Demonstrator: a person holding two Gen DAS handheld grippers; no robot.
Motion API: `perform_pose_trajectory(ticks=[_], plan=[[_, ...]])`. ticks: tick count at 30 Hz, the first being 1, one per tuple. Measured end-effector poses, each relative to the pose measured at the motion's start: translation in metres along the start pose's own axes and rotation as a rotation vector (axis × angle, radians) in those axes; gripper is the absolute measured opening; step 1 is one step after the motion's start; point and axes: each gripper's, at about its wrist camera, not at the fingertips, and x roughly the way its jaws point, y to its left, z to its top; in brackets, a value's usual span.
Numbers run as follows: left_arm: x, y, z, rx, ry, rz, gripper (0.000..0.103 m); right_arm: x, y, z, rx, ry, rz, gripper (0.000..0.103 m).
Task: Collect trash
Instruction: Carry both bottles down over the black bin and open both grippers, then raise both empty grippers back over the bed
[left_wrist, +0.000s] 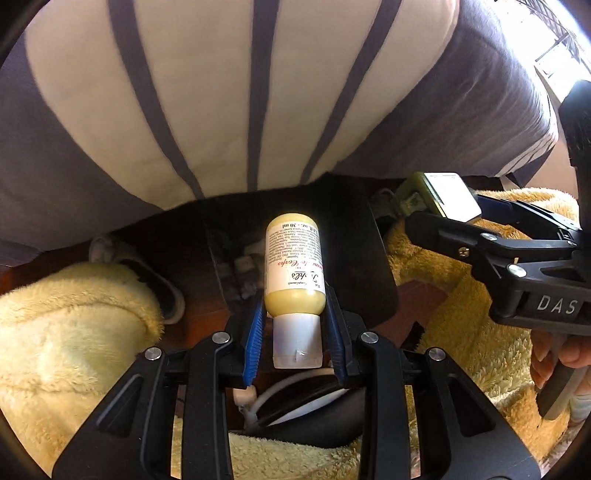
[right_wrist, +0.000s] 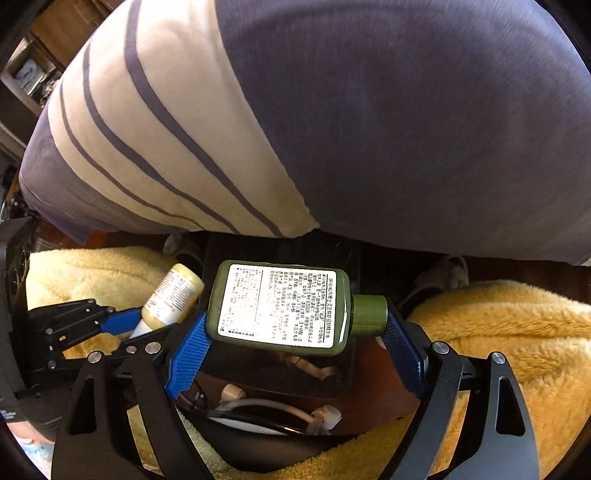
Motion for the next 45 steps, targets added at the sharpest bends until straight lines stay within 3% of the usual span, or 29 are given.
perform_pose_trajectory(ticks=[4, 5, 8, 9, 15, 18, 23, 35, 41, 45], plan=[[0.002, -0.002, 0.0, 0.001, 0.01, -0.011, 0.03, 0.004, 0.002, 0.005, 0.004, 0.004, 0.013, 0.087], [0.002, -0.002, 0.001, -0.001, 0.01, -0.013, 0.032, 0.003, 0.002, 0.005, 0.008, 0.001, 0.016, 0.087], [-0.002, 0.0, 0.003, -0.003, -0.011, -0.001, 0.053, -0.001, -0.001, 0.007, 0.019, -0.01, 0.021, 0.09], [-0.005, 0.0, 0.003, -0.002, -0.021, 0.005, 0.055, -0.003, -0.002, 0.008, 0.024, -0.015, 0.019, 0.094], [-0.025, 0.0, 0.006, 0.0, -0.077, 0.054, 0.065, -0.021, -0.007, 0.011, 0.043, -0.074, 0.014, 0.097], [-0.041, 0.0, 0.007, 0.005, -0.125, 0.079, 0.074, -0.038, -0.008, 0.013, 0.038, -0.118, -0.023, 0.097], [-0.073, 0.0, 0.009, 0.012, -0.21, 0.113, 0.084, -0.066, -0.013, 0.014, 0.055, -0.197, -0.012, 0.097], [-0.146, -0.008, 0.017, 0.033, -0.418, 0.144, 0.086, -0.133, -0.005, 0.024, 0.016, -0.384, -0.041, 0.097], [-0.169, -0.004, 0.049, 0.045, -0.51, 0.201, 0.087, -0.163, -0.005, 0.06, -0.013, -0.484, -0.09, 0.097], [-0.177, 0.002, 0.076, 0.038, -0.536, 0.227, 0.087, -0.162, -0.015, 0.095, 0.006, -0.498, -0.114, 0.097]])
